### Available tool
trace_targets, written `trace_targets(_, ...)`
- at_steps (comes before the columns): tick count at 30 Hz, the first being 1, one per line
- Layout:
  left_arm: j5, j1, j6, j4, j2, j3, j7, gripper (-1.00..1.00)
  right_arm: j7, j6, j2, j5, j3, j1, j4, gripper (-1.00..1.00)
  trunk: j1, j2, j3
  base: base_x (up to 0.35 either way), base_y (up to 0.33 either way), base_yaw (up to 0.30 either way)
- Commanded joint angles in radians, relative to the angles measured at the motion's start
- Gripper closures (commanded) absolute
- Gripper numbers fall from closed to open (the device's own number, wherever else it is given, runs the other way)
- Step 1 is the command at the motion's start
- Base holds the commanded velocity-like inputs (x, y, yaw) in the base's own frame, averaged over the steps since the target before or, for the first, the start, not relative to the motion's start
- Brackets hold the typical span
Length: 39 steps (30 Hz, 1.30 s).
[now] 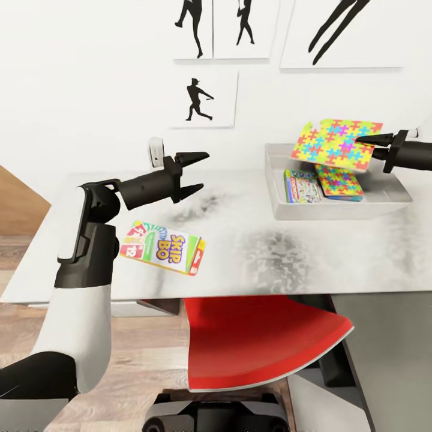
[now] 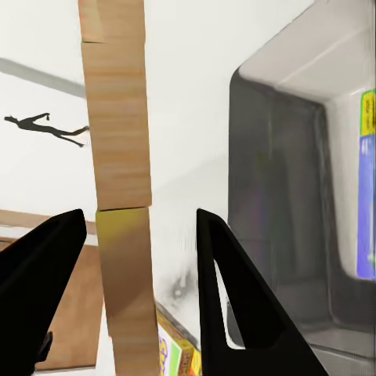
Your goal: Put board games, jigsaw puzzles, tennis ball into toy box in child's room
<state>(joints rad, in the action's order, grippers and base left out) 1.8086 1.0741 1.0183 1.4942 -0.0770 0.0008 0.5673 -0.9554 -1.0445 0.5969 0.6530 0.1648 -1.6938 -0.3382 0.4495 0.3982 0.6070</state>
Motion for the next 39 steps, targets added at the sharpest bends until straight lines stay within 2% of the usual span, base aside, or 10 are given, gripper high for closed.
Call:
trace_targets(1, 0.010, 0.001, 0.001, 0.000, -0.001, 0.001, 0.011, -1.00, -0.006, -0.003, 0.001, 0.000, 0.004, -0.001, 0.001, 1.00, 0.000, 0.002, 0.003, 0.000, 0.000, 0.000)
trace_targets(10, 0.012, 0.047, -0.015, -0.025, -0.013, 0.001, 0.046, -1.00, 0.001, -0.003, 0.002, -0.001, 0.002, -0.010, 0.061, 1.00, 0.000, 0.002, 0.018, 0.000, 0.000, 0.000)
trace_targets(14, 0.027, 0.075, -0.029, -0.042, -0.019, 0.001, 0.062, -1.00, 0.002, -0.003, 0.000, -0.001, 0.002, -0.015, 0.080, 1.00, 0.000, 0.002, 0.024, 0.000, 0.000, 0.000)
trace_targets(17, 0.066, 0.105, -0.037, -0.065, -0.022, 0.001, 0.092, -1.00, 0.001, -0.003, -0.001, -0.001, 0.001, -0.018, 0.090, 1.00, 0.000, 0.002, 0.029, 0.000, 0.000, 0.000)
trace_targets(18, 0.066, 0.105, -0.037, -0.065, -0.022, 0.001, 0.092, -1.00, 0.001, -0.003, -0.001, -0.001, 0.001, -0.018, 0.090, 1.00, 0.000, 0.002, 0.031, 0.000, 0.000, 0.000)
trace_targets(21, 0.112, 0.131, -0.045, -0.082, -0.025, 0.001, 0.141, -1.00, -0.001, -0.003, 0.000, 0.000, 0.001, -0.020, 0.095, 1.00, 0.000, 0.002, 0.036, 0.000, 0.000, 0.000)
trace_targets(22, 0.112, 0.131, -0.045, -0.082, -0.025, 0.001, 0.141, -1.00, -0.001, -0.003, 0.000, 0.000, 0.001, -0.020, 0.095, 1.00, 0.000, 0.002, 0.037, 0.000, 0.000, 0.000)
trace_targets(25, 0.149, 0.147, -0.061, -0.089, -0.026, 0.001, 0.184, -1.00, -0.004, -0.003, 0.002, 0.000, 0.001, -0.020, 0.096, 1.00, 0.000, 0.002, 0.042, 0.000, 0.000, 0.000)
trace_targets(33, 0.182, 0.159, -0.078, -0.093, -0.028, 0.001, 0.222, -1.00, -0.016, -0.003, 0.006, 0.001, 0.001, -0.022, 0.094, 1.00, 0.000, 0.002, 0.055, 0.000, 0.000, 0.000)
trace_targets(39, 0.189, 0.162, -0.082, -0.094, -0.028, 0.000, 0.231, -1.00, -0.098, -0.003, 0.015, 0.002, 0.001, -0.022, 0.093, 1.00, 0.000, 0.002, 0.065, 0.000, 0.000, 0.000)
